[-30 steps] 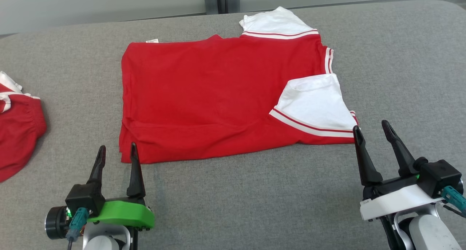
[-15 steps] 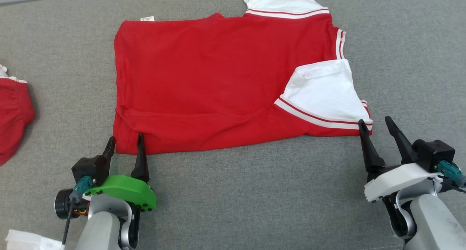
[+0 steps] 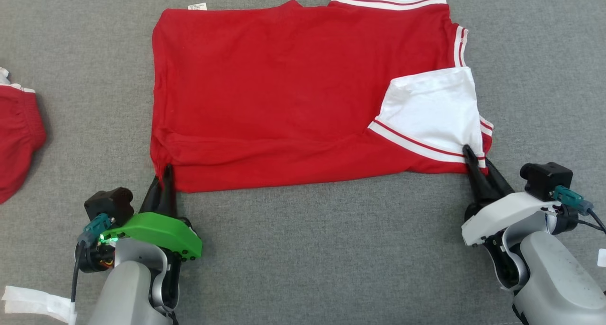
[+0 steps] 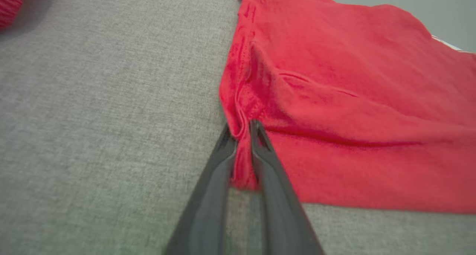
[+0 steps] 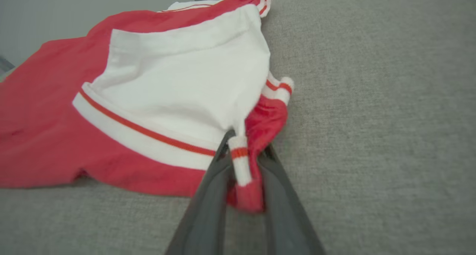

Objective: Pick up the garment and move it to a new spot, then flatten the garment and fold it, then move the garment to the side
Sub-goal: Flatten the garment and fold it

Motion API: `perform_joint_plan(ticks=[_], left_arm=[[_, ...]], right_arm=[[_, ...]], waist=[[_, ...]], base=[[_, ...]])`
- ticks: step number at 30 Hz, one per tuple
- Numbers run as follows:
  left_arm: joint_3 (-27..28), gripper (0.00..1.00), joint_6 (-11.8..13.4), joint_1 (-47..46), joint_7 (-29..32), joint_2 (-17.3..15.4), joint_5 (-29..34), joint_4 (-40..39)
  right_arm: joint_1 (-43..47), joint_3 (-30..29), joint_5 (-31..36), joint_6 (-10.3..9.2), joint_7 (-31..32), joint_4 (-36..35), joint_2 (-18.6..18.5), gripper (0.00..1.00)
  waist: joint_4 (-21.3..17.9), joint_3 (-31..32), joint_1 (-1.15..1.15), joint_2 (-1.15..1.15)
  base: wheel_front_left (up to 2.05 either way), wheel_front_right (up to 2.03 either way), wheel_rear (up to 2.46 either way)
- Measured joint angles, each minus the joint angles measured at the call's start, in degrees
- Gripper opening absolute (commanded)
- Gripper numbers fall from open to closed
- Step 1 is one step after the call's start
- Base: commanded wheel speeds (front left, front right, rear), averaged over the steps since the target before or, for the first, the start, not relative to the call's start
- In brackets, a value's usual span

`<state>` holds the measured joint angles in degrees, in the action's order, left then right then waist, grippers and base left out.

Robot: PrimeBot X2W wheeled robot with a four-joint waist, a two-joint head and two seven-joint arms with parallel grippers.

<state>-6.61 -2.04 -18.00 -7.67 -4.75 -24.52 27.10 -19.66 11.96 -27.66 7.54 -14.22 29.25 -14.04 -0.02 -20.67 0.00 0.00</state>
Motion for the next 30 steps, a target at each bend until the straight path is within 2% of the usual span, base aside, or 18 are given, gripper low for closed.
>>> perform_joint_plan(ticks=[8,12,17,23,24,25,26,28,30], left_arm=[[-0.2,0.0,-0.8,2.3,0.6,-0.9,-0.7,-5.0],[-0.3,0.0,0.1,6.6,3.3,-2.1,-0.8,-8.6],[-0.7,0.0,1.6,13.3,8.0,-2.5,-1.8,-14.0],[-1.1,0.0,3.4,21.0,13.0,-2.6,-3.6,-18.7],[-1.3,0.15,3.4,21.5,13.2,-2.5,-3.7,-18.8],[-1.3,0.49,3.4,21.9,13.2,-2.3,-4.1,-19.0],[-1.6,1.0,3.5,22.1,13.7,-2.2,-4.1,-18.7],[-2.0,1.0,3.4,22.2,14.2,-2.1,-4.4,-18.1],[-1.9,1.0,3.7,22.1,12.0,-1.9,-3.9,-18.0]], right_arm=[[4.6,-1.0,-2.4,0.0,-0.6,-5.1,-1.7,0.0],[9.9,-2.4,-2.4,0.0,-0.6,-9.9,-1.6,0.0],[18.7,-5.5,-1.7,0.0,0.2,-15.1,0.0,0.0],[27.7,-8.7,-0.5,0.0,3.0,-19.9,3.9,0.0],[28.1,-8.9,-0.2,0.0,3.1,-20.2,4.3,0.05],[28.3,-9.1,0.0,0.0,3.4,-20.5,4.7,0.43],[28.4,-9.3,0.6,0.0,3.7,-20.7,4.9,1.0],[28.4,-9.8,2.2,-0.01,3.9,-21.0,5.0,1.0],[28.1,-10.8,4.7,-0.01,3.5,-21.8,4.9,1.0]], waist=[[0.8,1.9,0.0,0.0],[0.9,3.6,0.0,0.0],[1.0,5.8,0.0,0.0],[1.2,8.1,0.0,0.0],[1.2,8.4,0.0,0.0],[1.2,8.6,0.0,0.0],[1.2,8.9,0.0,0.0],[1.1,9.4,0.0,0.0],[0.9,9.7,0.0,0.0]], base=[[0.0,0.0,0.0],[0.0,0.0,0.0],[0.0,0.0,0.0],[0.0,0.0,0.0],[0.0,0.0,0.0],[0.0,0.0,0.0],[0.0,0.0,0.0],[0.0,0.0,0.0],[0.0,0.0,0.0]])
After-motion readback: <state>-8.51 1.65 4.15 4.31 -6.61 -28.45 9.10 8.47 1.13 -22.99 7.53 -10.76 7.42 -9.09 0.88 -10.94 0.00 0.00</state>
